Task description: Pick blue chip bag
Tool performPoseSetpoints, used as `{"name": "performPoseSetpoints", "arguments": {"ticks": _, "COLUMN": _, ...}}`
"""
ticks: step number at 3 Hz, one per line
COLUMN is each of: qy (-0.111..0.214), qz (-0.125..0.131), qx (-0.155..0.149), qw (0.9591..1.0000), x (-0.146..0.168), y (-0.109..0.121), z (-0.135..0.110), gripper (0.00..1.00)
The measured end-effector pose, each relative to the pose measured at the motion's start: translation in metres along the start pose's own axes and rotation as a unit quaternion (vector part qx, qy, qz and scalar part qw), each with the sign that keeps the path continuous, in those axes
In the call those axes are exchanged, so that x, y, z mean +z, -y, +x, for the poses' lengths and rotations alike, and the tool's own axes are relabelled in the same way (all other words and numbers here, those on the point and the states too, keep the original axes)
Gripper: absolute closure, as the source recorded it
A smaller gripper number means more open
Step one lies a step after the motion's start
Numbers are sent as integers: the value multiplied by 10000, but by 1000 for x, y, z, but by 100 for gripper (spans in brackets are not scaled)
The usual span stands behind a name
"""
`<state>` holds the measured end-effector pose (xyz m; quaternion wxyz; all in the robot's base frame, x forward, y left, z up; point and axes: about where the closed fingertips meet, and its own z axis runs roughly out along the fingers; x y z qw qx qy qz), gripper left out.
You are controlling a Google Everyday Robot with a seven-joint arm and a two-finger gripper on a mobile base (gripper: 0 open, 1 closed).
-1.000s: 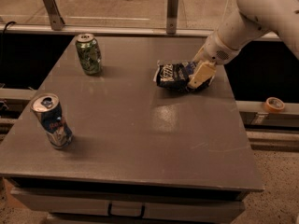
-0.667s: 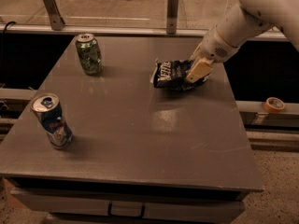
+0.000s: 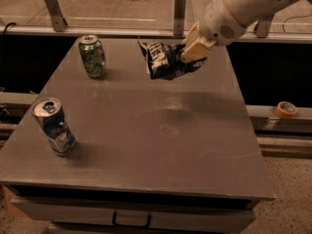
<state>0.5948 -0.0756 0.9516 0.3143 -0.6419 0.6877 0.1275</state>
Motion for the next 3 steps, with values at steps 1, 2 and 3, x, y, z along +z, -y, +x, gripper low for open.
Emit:
{"name": "performPoseSetpoints", "arguments": {"ticks": 1, "qy": 585, "qz": 97, "qx": -259, "qw": 9979, "x": -28, "y": -9, "z": -61, "gripper": 100}}
{"name": "performPoseSetpoints", "arguments": {"ticks": 2, "qy": 931, "qz": 214, "qx": -339, "qw": 9949, "x": -43, "y": -7, "z": -107, "gripper": 100}}
{"name": "performPoseSetpoints", "arguments": {"ticks": 3, "qy": 940, "qz": 217, "qx": -339, "qw": 9948, "x": -43, "y": -7, "z": -108, "gripper": 100}}
